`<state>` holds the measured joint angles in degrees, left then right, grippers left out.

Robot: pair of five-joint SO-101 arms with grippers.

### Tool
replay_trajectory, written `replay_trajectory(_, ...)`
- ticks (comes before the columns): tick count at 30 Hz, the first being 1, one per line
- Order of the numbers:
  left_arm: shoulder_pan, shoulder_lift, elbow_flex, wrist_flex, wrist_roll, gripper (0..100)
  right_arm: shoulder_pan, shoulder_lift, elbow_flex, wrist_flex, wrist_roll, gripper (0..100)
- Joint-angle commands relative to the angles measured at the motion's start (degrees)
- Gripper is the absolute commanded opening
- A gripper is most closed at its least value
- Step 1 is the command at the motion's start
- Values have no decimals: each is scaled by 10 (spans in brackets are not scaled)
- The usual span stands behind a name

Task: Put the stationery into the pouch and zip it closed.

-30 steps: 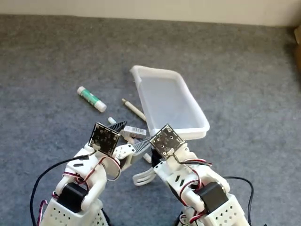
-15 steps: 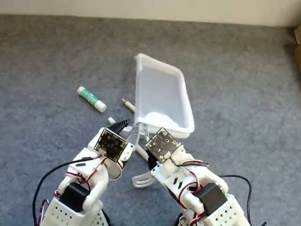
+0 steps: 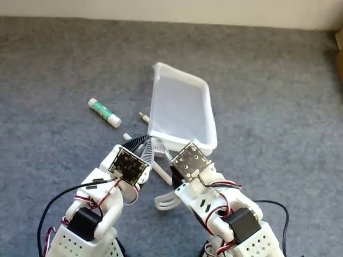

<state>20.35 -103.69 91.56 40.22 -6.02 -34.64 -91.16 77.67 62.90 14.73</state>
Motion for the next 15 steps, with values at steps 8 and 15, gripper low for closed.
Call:
replay_trajectory(8,-87,-7,-30,-14,-3,7,41,-2,-8,-15,-18,5)
replay_trajectory(15,-107,-7,-37,7,-4,7,57,-2,-32,-11,-33,5)
